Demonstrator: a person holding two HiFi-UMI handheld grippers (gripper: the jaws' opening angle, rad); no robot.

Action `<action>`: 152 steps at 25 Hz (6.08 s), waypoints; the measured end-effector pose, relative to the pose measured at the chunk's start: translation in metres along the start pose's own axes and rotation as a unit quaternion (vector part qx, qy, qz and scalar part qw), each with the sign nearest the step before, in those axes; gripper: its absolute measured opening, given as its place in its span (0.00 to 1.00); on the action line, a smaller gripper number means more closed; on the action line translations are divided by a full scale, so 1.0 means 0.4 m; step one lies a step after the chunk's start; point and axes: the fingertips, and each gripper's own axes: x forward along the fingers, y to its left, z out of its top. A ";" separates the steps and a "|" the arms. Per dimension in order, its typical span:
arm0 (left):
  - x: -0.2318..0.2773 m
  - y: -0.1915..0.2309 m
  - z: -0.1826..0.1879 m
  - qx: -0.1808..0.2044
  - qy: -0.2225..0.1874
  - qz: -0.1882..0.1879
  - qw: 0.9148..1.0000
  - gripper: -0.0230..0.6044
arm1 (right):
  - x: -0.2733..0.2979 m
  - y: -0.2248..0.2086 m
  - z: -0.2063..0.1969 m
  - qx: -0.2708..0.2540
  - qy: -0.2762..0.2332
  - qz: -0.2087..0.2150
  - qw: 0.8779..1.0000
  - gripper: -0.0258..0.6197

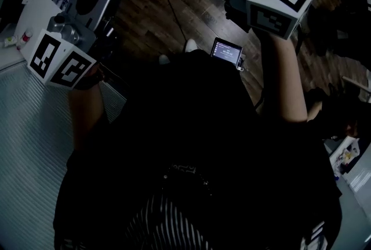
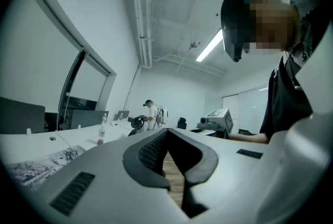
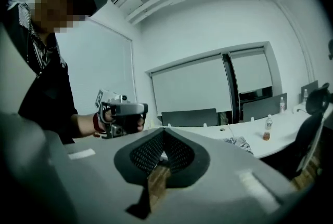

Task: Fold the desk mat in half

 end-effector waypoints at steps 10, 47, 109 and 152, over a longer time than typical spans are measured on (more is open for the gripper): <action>0.058 0.025 -0.030 0.015 0.034 0.065 0.997 0.05 | -0.037 -0.127 0.030 0.017 -0.040 0.002 0.999 0.04; 0.325 0.203 0.072 0.000 -0.016 0.025 1.000 0.05 | -0.107 -0.443 0.037 0.101 -0.115 -0.010 0.988 0.04; 0.271 1.034 0.174 -0.057 0.001 -0.019 0.998 0.05 | 0.677 -0.868 0.337 0.058 -0.059 -0.037 0.996 0.04; 0.696 1.337 0.064 -0.126 0.098 0.035 0.987 0.05 | 0.680 -1.543 0.088 0.157 -0.021 -0.053 0.986 0.04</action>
